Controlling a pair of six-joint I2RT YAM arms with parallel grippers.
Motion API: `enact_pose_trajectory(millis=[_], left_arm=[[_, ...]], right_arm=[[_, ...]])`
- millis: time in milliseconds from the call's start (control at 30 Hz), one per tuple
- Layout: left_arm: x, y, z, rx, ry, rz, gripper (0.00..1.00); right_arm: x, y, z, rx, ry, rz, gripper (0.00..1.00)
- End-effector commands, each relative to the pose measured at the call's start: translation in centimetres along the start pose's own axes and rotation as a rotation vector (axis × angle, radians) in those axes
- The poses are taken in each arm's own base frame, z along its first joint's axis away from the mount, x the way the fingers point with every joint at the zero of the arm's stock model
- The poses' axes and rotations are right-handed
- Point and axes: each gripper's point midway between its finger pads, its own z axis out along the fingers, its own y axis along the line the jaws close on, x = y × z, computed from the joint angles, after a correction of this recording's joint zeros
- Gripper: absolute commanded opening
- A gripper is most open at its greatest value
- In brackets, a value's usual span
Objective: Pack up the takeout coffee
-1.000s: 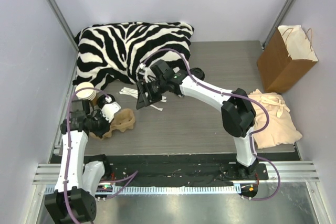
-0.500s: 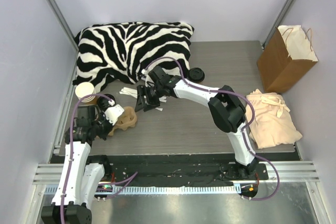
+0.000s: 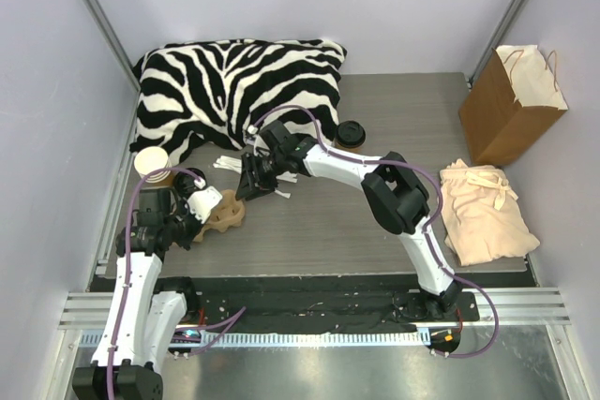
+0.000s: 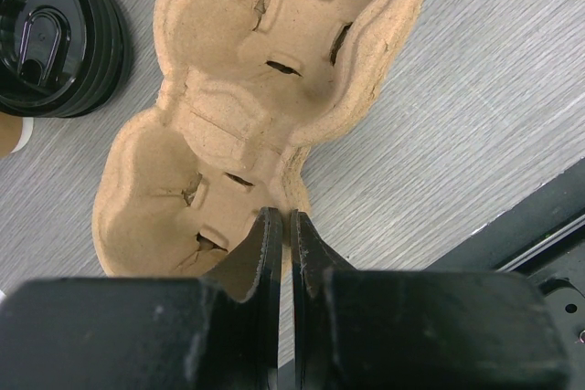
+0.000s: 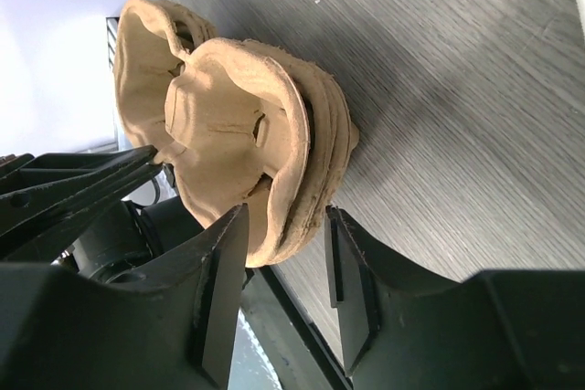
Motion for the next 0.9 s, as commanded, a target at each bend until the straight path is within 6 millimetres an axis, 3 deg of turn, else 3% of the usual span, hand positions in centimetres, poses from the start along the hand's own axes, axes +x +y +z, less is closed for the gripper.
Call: enact_pose_trajectory(millis=[0, 433, 600, 700, 733, 767, 867], left_arm=[[-1.0, 0.4, 0.0, -0.014, -0.040, 0.018, 0.00], [-0.8, 0.1, 0.0, -0.002, -0.034, 0.023, 0.00], [-0.7, 0.0, 0.0, 0.000, -0.034, 0.030, 0.00], [-0.8, 0.1, -0.1, -0.001, -0.033, 0.037, 0.00], [-0.6, -0.2, -0.3, 0.007, -0.022, 0.036, 0.01], [-0.8, -0.1, -0.6, 0.011, -0.019, 0.040, 0.06], [-1.2, -0.1, -2.2, 0.007, -0.003, 0.042, 0.29]], right_arm=[[-1.4, 2.9, -0.3, -0.087, -0.029, -0.022, 0.45], [-1.3, 3.8, 0.2, -0.143, -0.013, 0.008, 0.31], [-0.3, 3.6, 0.6, -0.155, 0.015, 0.053, 0.25], [-0.1, 3.7, 0.7, -0.172, 0.026, 0.074, 0.16], [-0.1, 3.9, 0.6, -0.180, 0.023, 0.074, 0.06], [-0.2, 4.0, 0.6, -0.184, 0.024, 0.079, 0.01], [-0.3, 5.0, 0.2, -0.217, 0.024, 0.072, 0.01]])
